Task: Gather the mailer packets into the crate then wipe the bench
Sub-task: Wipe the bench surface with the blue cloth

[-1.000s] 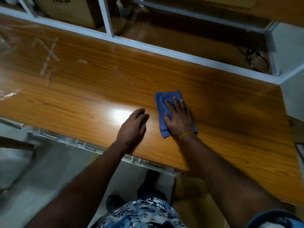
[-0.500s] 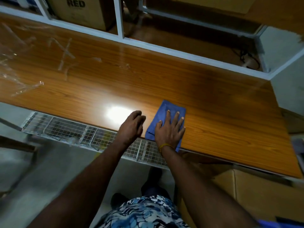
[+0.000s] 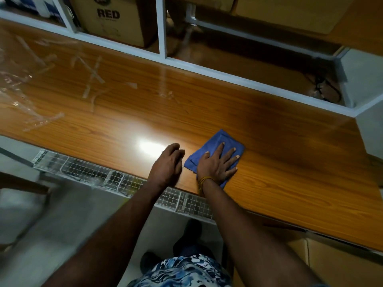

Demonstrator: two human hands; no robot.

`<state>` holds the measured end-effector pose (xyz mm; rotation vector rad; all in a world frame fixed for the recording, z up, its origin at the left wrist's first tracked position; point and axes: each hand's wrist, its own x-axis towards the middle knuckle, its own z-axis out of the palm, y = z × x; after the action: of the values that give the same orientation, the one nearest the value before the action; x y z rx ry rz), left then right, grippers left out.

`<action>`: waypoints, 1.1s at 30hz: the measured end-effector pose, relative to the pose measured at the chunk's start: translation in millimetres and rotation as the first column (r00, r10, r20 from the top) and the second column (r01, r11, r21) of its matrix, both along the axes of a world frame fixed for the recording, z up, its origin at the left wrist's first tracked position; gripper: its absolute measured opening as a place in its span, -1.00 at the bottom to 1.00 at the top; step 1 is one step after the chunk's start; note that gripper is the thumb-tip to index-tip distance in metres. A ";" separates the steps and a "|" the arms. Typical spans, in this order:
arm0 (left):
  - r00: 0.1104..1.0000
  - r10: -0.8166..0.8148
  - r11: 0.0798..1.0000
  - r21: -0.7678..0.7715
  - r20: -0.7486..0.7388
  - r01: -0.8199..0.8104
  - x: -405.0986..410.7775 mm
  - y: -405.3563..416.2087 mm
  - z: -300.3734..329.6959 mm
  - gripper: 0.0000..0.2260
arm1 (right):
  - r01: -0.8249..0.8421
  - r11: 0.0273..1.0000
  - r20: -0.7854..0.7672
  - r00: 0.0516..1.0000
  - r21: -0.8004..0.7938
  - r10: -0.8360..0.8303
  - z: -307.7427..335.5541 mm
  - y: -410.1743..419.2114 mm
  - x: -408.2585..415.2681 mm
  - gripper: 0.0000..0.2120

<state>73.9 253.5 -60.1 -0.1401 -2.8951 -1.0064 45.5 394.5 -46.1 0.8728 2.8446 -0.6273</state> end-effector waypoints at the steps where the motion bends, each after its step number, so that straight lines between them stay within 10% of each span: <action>1: 1.000 0.004 1.000 -0.004 0.005 -0.004 -5.5 -0.5 1.3 -0.71 | 0.009 1.000 -0.001 1.000 -0.002 -0.009 0.4 0.1 -8.8 -0.38; 17: 0.996 0.080 0.995 -0.056 0.033 -0.078 -43.3 12.6 6.0 -0.66 | -0.194 0.974 0.082 0.976 -0.112 0.204 10.9 30.1 -101.4 -0.36; 20: 0.995 0.100 0.995 -0.020 -0.005 -0.100 -48.6 18.3 12.9 -0.68 | -0.261 0.955 -0.097 0.964 -0.141 0.249 16.8 52.2 -92.5 -0.45; 23: 0.999 0.026 0.999 -0.024 -0.019 -0.026 -67.5 38.2 22.8 -0.64 | -0.267 0.962 -0.300 0.923 -0.048 0.242 14.5 92.1 -80.8 -0.57; 33: 0.983 -0.147 0.968 -0.190 0.114 0.167 -129.1 141.2 2.9 -0.38 | -0.440 0.872 -0.253 0.837 0.214 0.484 -9.8 126.9 -57.2 -0.67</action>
<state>-55.2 394.7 -57.2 -0.3457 -3.1135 -0.7605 -11.7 521.3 -55.9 0.0674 3.2279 -0.5219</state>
